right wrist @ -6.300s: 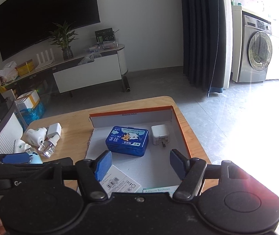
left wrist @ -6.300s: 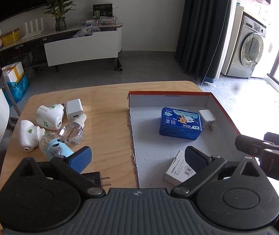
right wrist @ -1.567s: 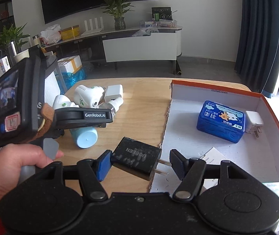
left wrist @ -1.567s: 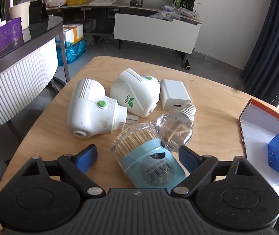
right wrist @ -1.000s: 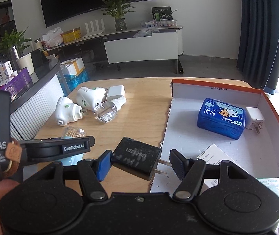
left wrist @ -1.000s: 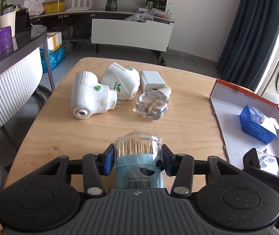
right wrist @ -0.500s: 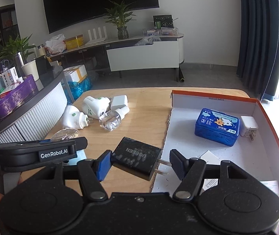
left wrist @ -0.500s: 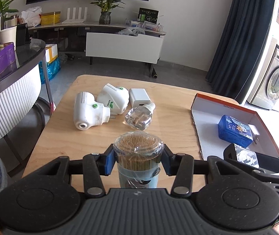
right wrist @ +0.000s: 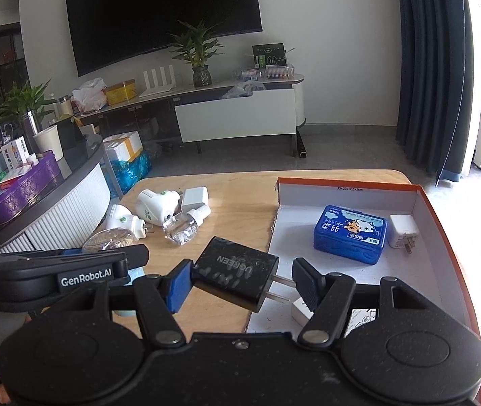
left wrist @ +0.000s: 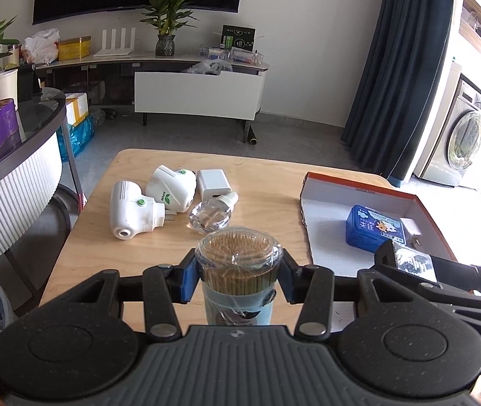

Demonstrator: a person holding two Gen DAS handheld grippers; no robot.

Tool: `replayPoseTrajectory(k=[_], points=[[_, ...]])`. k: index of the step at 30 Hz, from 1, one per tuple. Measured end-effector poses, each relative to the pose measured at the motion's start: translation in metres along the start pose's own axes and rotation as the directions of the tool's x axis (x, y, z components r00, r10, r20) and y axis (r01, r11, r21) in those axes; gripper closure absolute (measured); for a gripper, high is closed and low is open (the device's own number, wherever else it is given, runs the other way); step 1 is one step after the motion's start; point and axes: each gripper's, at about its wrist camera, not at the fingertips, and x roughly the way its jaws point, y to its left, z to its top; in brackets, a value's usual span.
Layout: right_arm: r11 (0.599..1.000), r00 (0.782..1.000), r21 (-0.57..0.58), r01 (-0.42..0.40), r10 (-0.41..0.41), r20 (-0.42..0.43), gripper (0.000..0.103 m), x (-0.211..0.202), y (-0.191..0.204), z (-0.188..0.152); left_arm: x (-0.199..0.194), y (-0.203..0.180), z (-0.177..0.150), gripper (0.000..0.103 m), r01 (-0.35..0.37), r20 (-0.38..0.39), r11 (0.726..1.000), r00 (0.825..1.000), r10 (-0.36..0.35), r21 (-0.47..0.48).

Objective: Organize rigid objects
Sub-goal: 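Carry the black charger and toothpick jar over the cardboard box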

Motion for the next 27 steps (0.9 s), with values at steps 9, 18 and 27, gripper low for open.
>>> replayPoseTrajectory(k=[9,18,27], points=[[0.999,0.999,0.032,0.024,-0.025,0.021,0.025,-0.013,-0.014,0.001,-0.004,-0.014,0.001,0.056,0.011,0.007,1.0,1.0,-0.011,0.024],[0.997,0.998,0.059,0.053,-0.055,0.036,0.025,-0.023,-0.029,0.001,-0.006,-0.031,-0.001,0.056,0.037,0.006,0.998,0.999,-0.037,0.051],[0.993,0.995,0.08,0.087,-0.091,0.047,0.025,-0.031,-0.042,0.0,-0.005,-0.049,-0.002,0.056,0.072,0.002,0.994,0.997,-0.073,0.078]])
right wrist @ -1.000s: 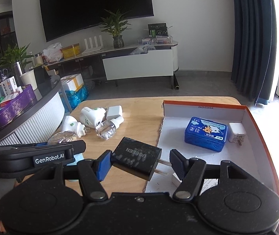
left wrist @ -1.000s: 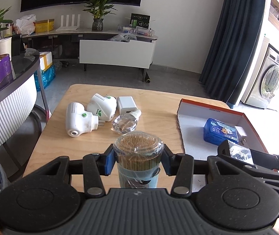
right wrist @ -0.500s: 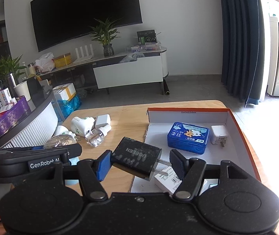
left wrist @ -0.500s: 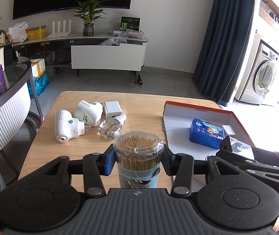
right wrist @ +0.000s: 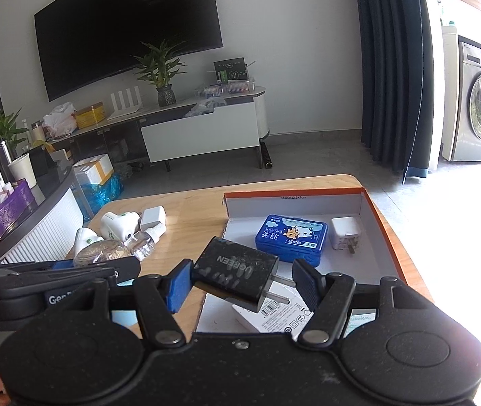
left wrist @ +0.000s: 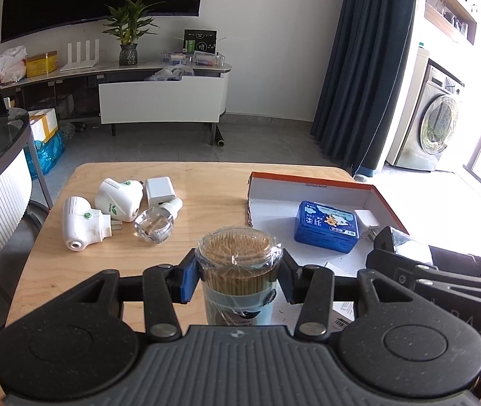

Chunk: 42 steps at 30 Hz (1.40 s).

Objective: Organize rigid objects
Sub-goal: 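Carry the black charger and toothpick jar over the cardboard box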

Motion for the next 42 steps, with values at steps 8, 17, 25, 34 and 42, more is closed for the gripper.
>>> replayPoseTrajectory(k=[8,17,25,34,42], points=[[1.0,1.0,0.014,0.02,-0.02,0.009,0.025,-0.004,-0.009,0.001,0.003,-0.012,0.001,0.056,0.019,-0.001,1.0,1.0,-0.019,0.017],[0.998,0.999,0.032,0.045,-0.045,0.017,0.025,-0.008,-0.019,0.001,0.007,-0.023,0.004,0.056,0.041,-0.007,0.999,0.999,-0.041,0.032],[0.996,0.997,0.05,0.074,-0.076,0.025,0.025,-0.008,-0.032,0.004,0.012,-0.038,0.007,0.055,0.066,-0.004,0.996,0.998,-0.066,0.059],[0.993,0.994,0.07,0.098,-0.1,0.033,0.025,-0.008,-0.043,0.006,0.019,-0.05,0.008,0.055,0.085,-0.012,0.993,0.996,-0.084,0.081],[0.991,0.993,0.078,0.111,-0.114,0.037,0.025,-0.007,-0.05,0.007,0.023,-0.058,0.01,0.055,0.096,-0.013,0.991,0.995,-0.095,0.096]])
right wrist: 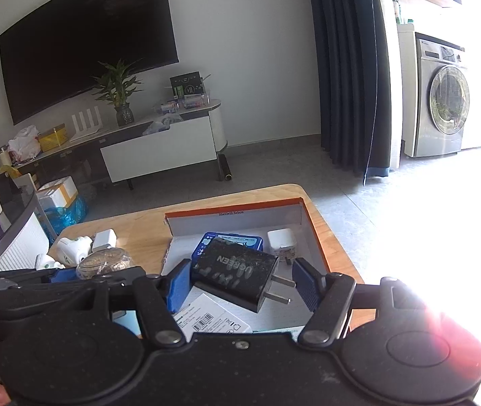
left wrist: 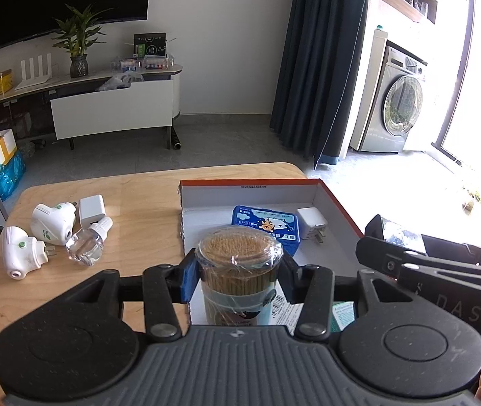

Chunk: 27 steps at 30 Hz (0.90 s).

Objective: Organize rigid objects
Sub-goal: 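Carry the black charger and toothpick jar over the cardboard box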

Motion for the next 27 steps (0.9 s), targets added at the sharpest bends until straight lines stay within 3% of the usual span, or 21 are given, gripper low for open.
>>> replayPoseTrajectory(k=[27], points=[[1.0,1.0,0.003,0.021,-0.021,-0.011,0.025,0.02,-0.01,0.014,0.017,-0.009,0.004,0.055,0.011,-0.025,1.0,1.0,-0.01,0.017]])
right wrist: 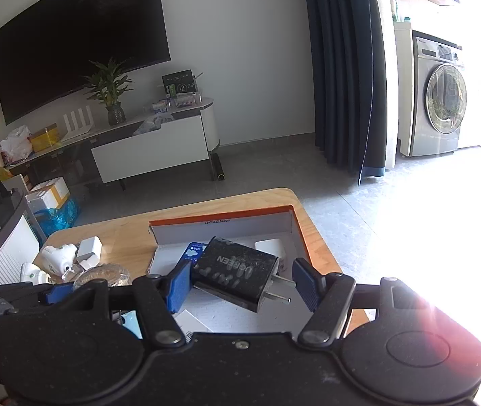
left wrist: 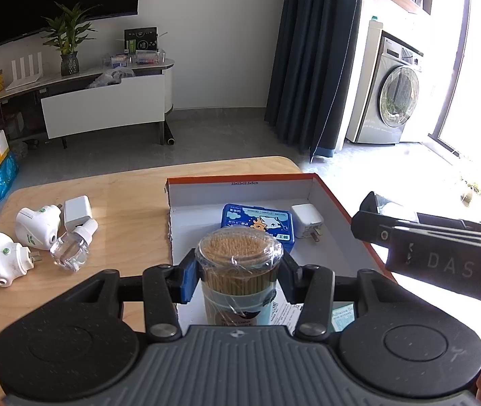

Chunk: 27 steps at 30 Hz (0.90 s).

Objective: Organize rigid objects
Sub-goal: 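Carry the black charger and toothpick jar over the cardboard box, then lower the toothpick jar into the box with the left gripper while the right releases the charger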

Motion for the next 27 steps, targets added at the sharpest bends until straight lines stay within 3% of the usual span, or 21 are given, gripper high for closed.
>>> replayPoseTrajectory(k=[27], points=[[1.0,0.999,-0.008,0.018,-0.018,-0.046,0.025,0.041,-0.004,0.011,0.028,-0.007,0.004,0.055,0.02,-0.034,1.0,0.999,-0.019,0.012]])
